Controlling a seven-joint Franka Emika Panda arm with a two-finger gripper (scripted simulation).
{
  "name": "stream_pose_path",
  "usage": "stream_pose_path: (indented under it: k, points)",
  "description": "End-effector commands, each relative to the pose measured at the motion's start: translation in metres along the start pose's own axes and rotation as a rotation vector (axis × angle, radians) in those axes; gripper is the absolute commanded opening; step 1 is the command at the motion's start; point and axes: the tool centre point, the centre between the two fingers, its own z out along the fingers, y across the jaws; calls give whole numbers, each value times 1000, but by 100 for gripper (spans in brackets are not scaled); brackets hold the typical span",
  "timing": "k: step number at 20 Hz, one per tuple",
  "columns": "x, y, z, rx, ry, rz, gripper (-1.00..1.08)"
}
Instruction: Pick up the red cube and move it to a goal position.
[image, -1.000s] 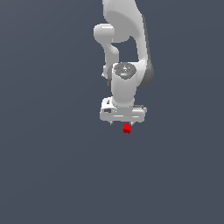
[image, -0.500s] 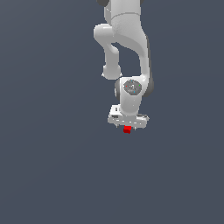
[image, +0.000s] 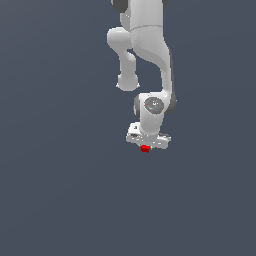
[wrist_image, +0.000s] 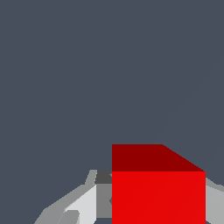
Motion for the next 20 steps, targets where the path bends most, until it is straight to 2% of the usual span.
stream_pose_path:
  k: [1, 12, 20]
  points:
    - [0, 0, 0, 0, 0, 2, -100]
    - [1, 0, -2, 0, 0, 1, -100]
    - [19, -2, -31, 0, 0, 1, -100]
